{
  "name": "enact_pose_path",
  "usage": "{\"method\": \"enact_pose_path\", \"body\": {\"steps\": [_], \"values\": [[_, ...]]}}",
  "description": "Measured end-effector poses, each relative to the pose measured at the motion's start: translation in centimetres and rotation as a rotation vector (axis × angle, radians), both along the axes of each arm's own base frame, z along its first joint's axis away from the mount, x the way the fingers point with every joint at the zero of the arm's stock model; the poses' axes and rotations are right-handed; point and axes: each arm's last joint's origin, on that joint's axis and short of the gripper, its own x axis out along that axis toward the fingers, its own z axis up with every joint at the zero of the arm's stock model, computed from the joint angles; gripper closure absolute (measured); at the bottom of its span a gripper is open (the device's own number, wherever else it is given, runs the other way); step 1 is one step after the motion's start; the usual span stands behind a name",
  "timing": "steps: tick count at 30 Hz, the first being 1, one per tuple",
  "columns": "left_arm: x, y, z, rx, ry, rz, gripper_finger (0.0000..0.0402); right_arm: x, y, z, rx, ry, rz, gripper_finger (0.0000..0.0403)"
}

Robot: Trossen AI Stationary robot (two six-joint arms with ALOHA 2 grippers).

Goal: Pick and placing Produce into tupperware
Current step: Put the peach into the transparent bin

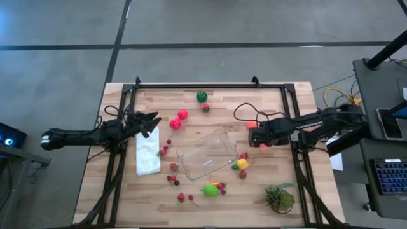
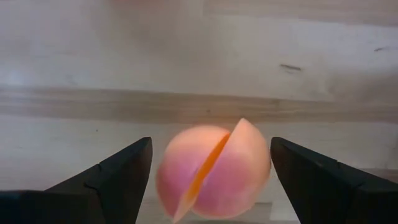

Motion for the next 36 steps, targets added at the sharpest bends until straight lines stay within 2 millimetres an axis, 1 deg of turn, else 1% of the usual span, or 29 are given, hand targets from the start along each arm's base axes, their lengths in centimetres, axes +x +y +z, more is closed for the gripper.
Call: {"method": "enact_pose_path", "body": {"steps": [5, 8, 15, 18, 21, 24, 27, 30, 34, 36], "values": [[0.0, 0.0, 0.0, 0.000, -0.001, 0.000, 0.0087, 0.2, 0.1, -0.3, 0.020, 0.011, 0.000, 0.0079], [0.0, 0.0, 0.0, 0.000, 0.000, 0.000, 0.0087, 0.2, 0.1, -0.4, 0.020, 0.013, 0.000, 0.0083], [0.0, 0.0, 0.0, 0.000, 0.001, 0.000, 0.0087, 0.2, 0.1, -0.3, 0.022, 0.011, 0.002, 0.0128], [0.0, 0.0, 0.0, 0.000, 0.002, 0.000, 0.0087, 0.2, 0.1, -0.3, 0.023, 0.009, 0.005, 0.0141], [0.0, 0.0, 0.0, 0.000, 0.004, 0.000, 0.0087, 0.2, 0.1, -0.2, 0.035, 0.003, 0.009, 0.0142], [0.1, 0.0, -0.1, 0.000, 0.009, 0.000, 0.0087, 0.5, 0.2, 0.2, 0.045, -0.019, 0.029, 0.0134], [0.1, 0.0, -0.1, 0.000, 0.013, 0.000, 0.0087, 1.4, 0.2, 1.4, 0.040, -0.095, 0.060, 0.0129], [0.1, 0.0, -0.2, -0.001, 0.018, 0.000, 0.0087, 2.5, 0.1, 3.4, 0.001, -0.196, 0.084, 0.0133], [0.1, 0.0, -0.2, -0.001, 0.018, 0.000, 0.0087, 4.2, -0.3, 7.1, -0.127, -0.332, 0.119, 0.0141], [0.1, 0.0, -0.2, -0.001, 0.017, 0.000, 0.0087, 5.4, -0.4, 9.1, -0.172, -0.426, 0.196, 0.0142]]}}
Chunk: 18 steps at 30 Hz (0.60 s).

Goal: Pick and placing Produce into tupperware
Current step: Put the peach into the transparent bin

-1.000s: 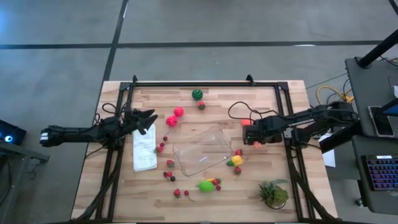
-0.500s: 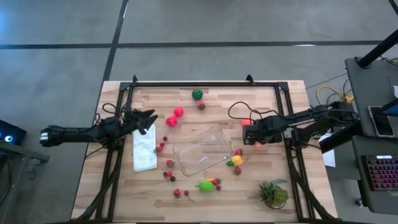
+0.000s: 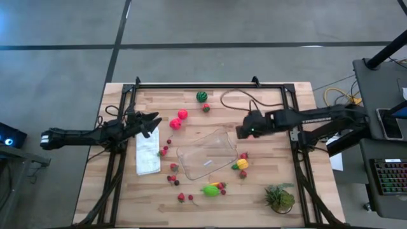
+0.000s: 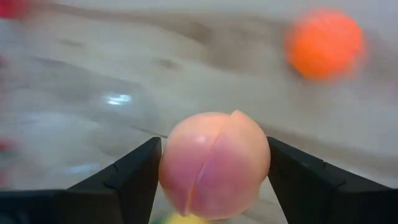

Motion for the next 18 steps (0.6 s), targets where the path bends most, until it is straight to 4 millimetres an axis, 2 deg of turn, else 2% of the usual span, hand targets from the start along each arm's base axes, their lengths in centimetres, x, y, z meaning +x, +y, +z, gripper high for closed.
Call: {"method": "enact_pose_path", "body": {"steps": [3, 6, 13, 18], "values": [[0.0, 0.0, 0.0, 0.000, 0.004, 0.000, 0.0087, 2.1, 0.1, 2.2, -0.047, -0.118, 0.166, 0.0135], [0.0, 0.0, -0.1, 0.000, 0.007, 0.000, 0.0087, 4.4, 0.3, 2.8, -0.104, -0.148, 0.331, 0.0128], [0.1, 0.0, -0.2, -0.001, 0.018, 0.000, 0.0087, 9.7, 1.0, 2.0, -0.104, -0.101, 0.579, 0.0128], [0.1, 0.0, 0.0, 0.000, 0.003, 0.001, 0.0087, 11.8, 1.0, 0.9, -0.082, 0.024, 0.618, 0.0118]]}}
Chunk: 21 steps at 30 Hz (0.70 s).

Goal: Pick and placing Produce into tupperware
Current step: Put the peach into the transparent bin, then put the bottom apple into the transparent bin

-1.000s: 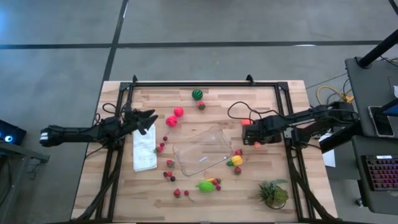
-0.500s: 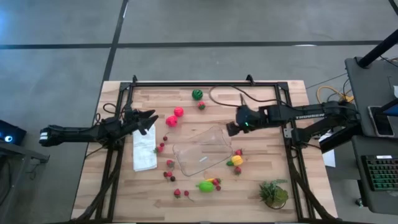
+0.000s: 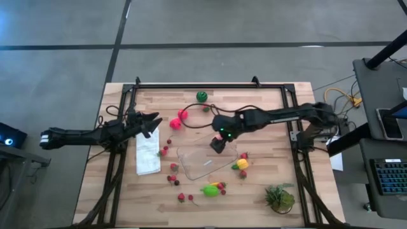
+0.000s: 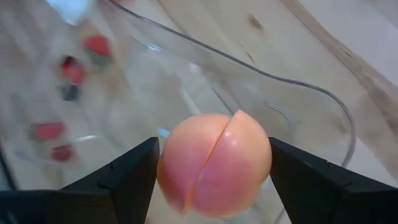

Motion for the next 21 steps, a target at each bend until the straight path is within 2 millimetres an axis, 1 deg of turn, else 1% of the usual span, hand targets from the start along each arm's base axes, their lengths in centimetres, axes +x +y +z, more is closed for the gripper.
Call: {"method": "enact_pose_path", "body": {"steps": [3, 5, 11, 13, 16, 19, 21], "values": [[0.0, 0.0, 0.5, 0.004, -0.058, 0.000, 0.0087, 0.5, 0.0, -0.6, -0.008, 0.060, -0.005, 0.0108], [-0.1, 0.0, 0.9, 0.006, -0.092, 0.000, 0.0087, 0.9, 0.2, -0.6, -0.017, 0.057, -0.006, 0.0098], [-0.1, 0.0, 1.2, 0.007, -0.126, 0.000, 0.0087, 1.1, 0.9, 0.6, -0.193, 0.016, -0.064, 0.0056], [-0.1, 0.0, 1.2, 0.008, -0.133, 0.000, 0.0087, 0.8, 0.8, 1.0, -0.278, 0.024, -0.097, 0.0043], [-0.1, 0.0, 1.5, 0.009, -0.159, 0.000, 0.0087, 0.0, 0.5, 2.1, -0.398, 0.024, -0.166, 0.0038], [-0.1, 0.0, 1.8, 0.007, -0.193, 0.008, 0.0087, -0.8, 0.4, 3.4, -0.460, -0.005, -0.207, 0.0037], [0.0, 0.0, 1.9, -0.050, -0.238, 0.003, 0.0087, -1.3, 0.2, 4.4, -0.466, -0.034, -0.223, 0.0037]]}}
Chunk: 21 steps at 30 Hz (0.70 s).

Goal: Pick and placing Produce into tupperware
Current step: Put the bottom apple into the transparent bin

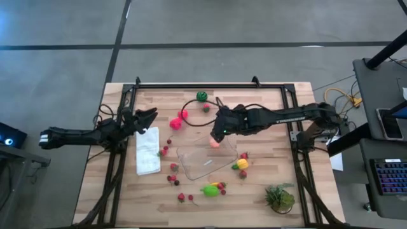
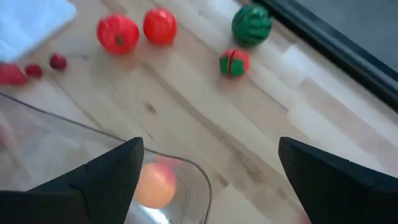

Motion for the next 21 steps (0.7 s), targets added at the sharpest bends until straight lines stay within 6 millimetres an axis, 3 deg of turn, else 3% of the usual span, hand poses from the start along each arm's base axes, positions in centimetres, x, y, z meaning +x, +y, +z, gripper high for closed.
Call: {"method": "enact_pose_path", "body": {"steps": [5, 8, 11, 14, 16, 21], "values": [[0.6, 0.0, 0.1, -0.066, 0.041, -0.013, 0.0087, -1.5, -1.4, 2.7, 0.009, -0.094, -0.037, 0.0037], [1.3, 0.0, 1.7, 0.007, 0.090, -0.009, 0.0087, -2.6, -2.4, 4.1, -0.001, -0.129, -0.052, 0.0037], [2.3, 0.0, 4.3, 0.201, 0.181, 0.001, 0.0087, -3.8, -3.2, 5.2, -0.019, -0.148, -0.053, 0.0037], [4.0, 0.0, 6.5, 0.438, 0.357, -0.003, 0.0087, -4.8, -3.9, 6.0, -0.034, -0.147, -0.060, 0.0037], [5.2, 0.1, 7.2, 0.488, 0.505, -0.027, 0.0087, -5.5, -4.3, 6.4, -0.042, -0.138, -0.065, 0.0037], [7.5, 0.4, 6.1, 0.290, 0.904, -0.116, 0.0087, -6.9, -4.9, 6.5, -0.044, -0.070, -0.081, 0.0037]]}}
